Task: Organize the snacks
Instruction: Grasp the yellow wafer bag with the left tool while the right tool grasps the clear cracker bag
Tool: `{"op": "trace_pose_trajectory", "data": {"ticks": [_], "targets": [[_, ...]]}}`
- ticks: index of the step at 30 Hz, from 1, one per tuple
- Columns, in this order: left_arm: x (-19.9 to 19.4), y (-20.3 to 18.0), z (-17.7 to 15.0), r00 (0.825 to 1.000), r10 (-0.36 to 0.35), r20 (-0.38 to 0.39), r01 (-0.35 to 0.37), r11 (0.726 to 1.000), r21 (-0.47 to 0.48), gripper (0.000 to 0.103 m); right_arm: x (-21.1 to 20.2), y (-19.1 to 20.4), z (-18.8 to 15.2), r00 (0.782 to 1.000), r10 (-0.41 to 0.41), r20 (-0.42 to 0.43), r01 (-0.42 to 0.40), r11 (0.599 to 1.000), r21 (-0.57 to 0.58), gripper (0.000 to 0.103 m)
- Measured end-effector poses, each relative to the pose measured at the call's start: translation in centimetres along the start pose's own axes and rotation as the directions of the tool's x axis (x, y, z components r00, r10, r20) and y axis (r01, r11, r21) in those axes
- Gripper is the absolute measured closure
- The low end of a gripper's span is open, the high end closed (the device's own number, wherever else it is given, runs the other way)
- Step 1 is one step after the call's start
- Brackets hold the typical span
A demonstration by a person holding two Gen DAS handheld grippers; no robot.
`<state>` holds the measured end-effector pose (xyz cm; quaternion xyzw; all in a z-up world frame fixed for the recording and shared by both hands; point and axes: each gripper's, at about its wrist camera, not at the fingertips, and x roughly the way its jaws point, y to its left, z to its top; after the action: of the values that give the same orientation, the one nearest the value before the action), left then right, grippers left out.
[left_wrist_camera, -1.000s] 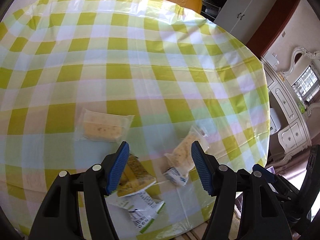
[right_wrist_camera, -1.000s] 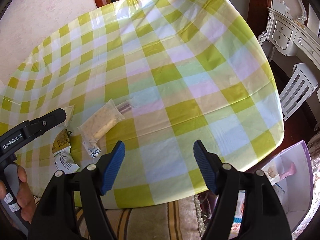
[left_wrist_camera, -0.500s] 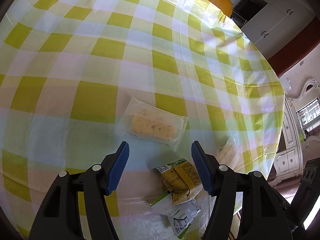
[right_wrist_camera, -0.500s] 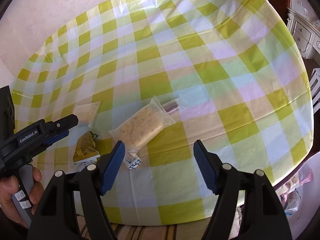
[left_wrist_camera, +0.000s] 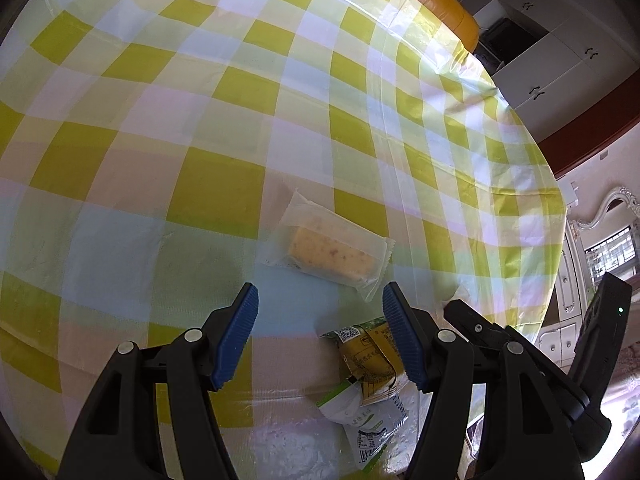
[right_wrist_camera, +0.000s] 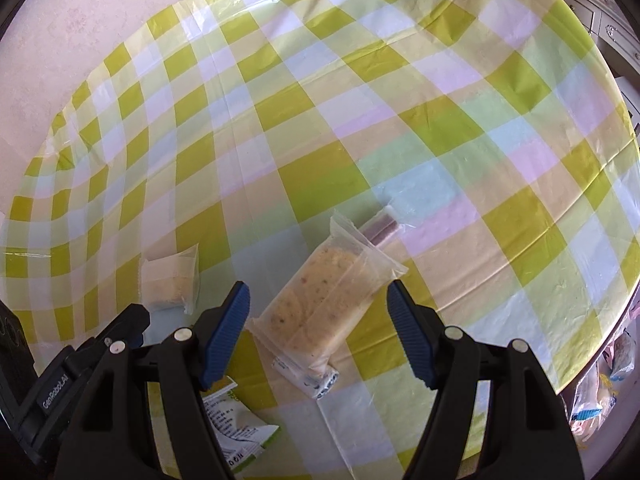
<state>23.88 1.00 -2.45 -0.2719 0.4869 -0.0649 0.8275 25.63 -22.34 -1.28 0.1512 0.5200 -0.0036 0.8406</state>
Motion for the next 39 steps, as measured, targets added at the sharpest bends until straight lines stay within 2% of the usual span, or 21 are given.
{"op": "trace_pose_trajectory", "data": {"ticks": [4, 7, 9, 12, 18, 22, 25, 29, 30, 31, 33, 39], "targets": [[-0.5, -0.1, -0.7, 1.0, -0.025, -0.003, 0.025, 1.0, -0.004, 0.04, 0.9, 0.3, 0.1, 0.999, -0.035, -0.008, 0.035, 0.999, -0.005, 0.034], [-0.8, -0.3, -1.4, 1.0, -0.026, -0.002, 0.026, 1.0, -0.012, 0.04, 1.3, 0.2, 0.0, 0.999, -0.042, -0.012, 0.042, 0.999, -0.008, 0.042], [-0.9, -1.0, -2.2, 1.0, -0.026, -0.002, 0.026, 1.0, 0.006, 0.04, 1.5, 0.1, 0.0, 0.999, -0.047, -0.018, 0.047, 0.999, -0.01, 0.056], [-0.7, -2.5, -3.2, 1.0, -0.029, -0.008, 0.03, 0.998, 0.051, 0.04, 1.4, -0.3, -0.2, 0.999, -0.05, -0.008, 0.05, 0.999, -0.006, 0.067], [0.0, -3.8, -4.0, 1.0, -0.016, -0.023, 0.018, 0.996, 0.083, 0.04, 1.0, -1.0, -0.2, 1.0, -0.027, 0.004, 0.027, 1.0, 0.004, 0.07], [0.4, -4.3, -4.0, 1.0, -0.001, -0.028, 0.004, 0.996, 0.085, 0.04, -0.4, -1.5, 0.1, 0.998, -0.024, 0.052, 0.024, 1.0, -0.001, 0.07], [0.9, -5.1, -4.2, 0.999, 0.023, -0.034, -0.02, 0.995, 0.102, 0.04, -1.8, -2.2, 0.3, 0.995, -0.027, 0.094, 0.027, 1.0, -0.005, 0.07], [2.0, -6.5, -4.5, 0.994, 0.097, -0.041, -0.09, 0.985, 0.146, 0.042, -3.4, -3.1, 0.3, 0.99, -0.036, 0.138, 0.039, 0.999, -0.024, 0.07], [2.2, -6.7, -4.6, 0.992, 0.117, -0.038, -0.11, 0.981, 0.157, 0.044, -3.7, -3.4, 0.2, 0.989, -0.038, 0.145, 0.042, 0.999, -0.026, 0.07], [2.5, -6.8, -4.6, 0.99, 0.134, -0.039, -0.126, 0.979, 0.162, 0.054, -4.0, -3.7, 0.1, 0.988, -0.04, 0.15, 0.045, 0.999, -0.031, 0.07], [2.8, -6.6, -4.5, 0.99, 0.137, -0.046, -0.128, 0.979, 0.159, 0.059, -4.4, -4.3, -0.2, 0.987, -0.045, 0.156, 0.052, 0.998, -0.037, 0.07], [2.1, -5.8, -4.3, 0.994, 0.106, -0.018, -0.103, 0.986, 0.127, 0.062, -5.3, -6.8, -1.0, 0.986, -0.065, 0.153, 0.069, 0.997, -0.021, 0.07]]}}
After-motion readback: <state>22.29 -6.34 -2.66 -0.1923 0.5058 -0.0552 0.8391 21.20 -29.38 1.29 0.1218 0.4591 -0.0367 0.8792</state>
